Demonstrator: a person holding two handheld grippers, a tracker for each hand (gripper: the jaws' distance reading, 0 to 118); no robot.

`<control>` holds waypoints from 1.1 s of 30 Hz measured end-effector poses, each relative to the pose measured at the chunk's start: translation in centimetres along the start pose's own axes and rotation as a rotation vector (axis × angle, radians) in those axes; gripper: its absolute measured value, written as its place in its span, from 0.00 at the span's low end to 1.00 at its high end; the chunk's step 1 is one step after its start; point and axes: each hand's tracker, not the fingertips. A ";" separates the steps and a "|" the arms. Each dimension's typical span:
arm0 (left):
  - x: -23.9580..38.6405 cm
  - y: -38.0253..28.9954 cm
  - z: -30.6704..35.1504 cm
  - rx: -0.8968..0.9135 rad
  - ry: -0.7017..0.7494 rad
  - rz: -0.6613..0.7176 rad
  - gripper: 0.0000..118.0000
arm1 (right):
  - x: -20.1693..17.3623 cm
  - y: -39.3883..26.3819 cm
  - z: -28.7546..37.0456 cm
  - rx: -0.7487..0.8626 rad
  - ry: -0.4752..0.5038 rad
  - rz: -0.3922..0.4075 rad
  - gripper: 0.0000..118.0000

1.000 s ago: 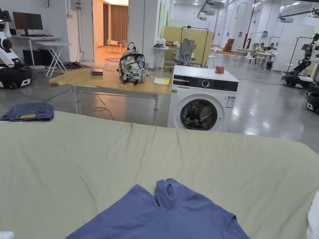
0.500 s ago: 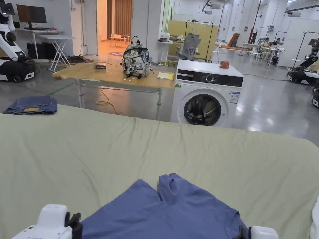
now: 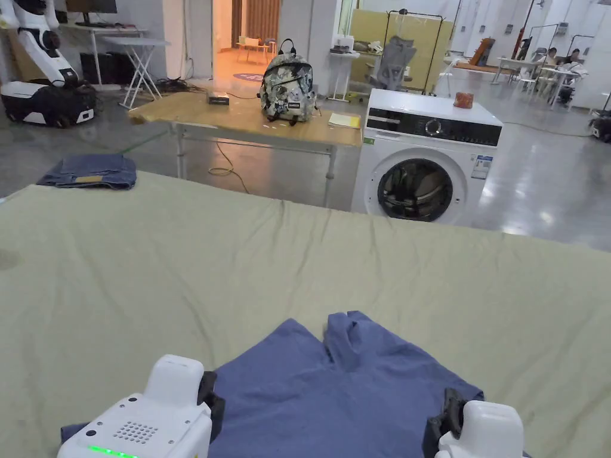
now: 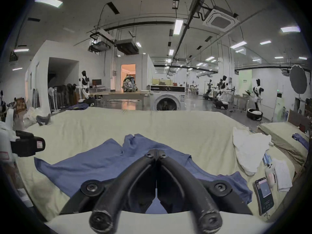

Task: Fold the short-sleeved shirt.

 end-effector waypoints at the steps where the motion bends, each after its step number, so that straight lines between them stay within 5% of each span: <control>1: -0.4 -0.3 0.3 -0.020 0.026 -0.019 0.00 | -0.2 0.1 0.1 -0.002 0.004 0.001 0.00; 19: -22.4 -1.4 -4.5 -0.393 0.119 0.351 0.00 | -1.8 -1.8 -3.0 -0.106 0.059 0.054 0.00; 21: -22.9 -0.8 -5.3 -0.426 0.115 0.361 0.23 | -1.7 -2.1 -3.1 -0.116 0.052 0.060 0.00; 23: -23.0 -0.8 -6.5 -0.472 0.098 0.359 0.63 | -1.6 -2.3 -3.2 -0.130 0.048 0.067 0.00; 24: -23.9 -0.8 -7.5 -0.482 0.099 0.365 0.71 | -1.5 -2.5 -3.3 -0.135 0.046 0.067 0.00; 30: -22.1 -2.7 -11.1 -0.612 0.167 0.366 0.71 | -1.1 -2.9 -3.4 -0.160 0.036 0.075 0.00; 33: -19.5 -3.3 -10.8 -0.617 0.237 0.316 0.61 | -0.8 -3.0 -3.6 -0.169 0.032 0.075 0.00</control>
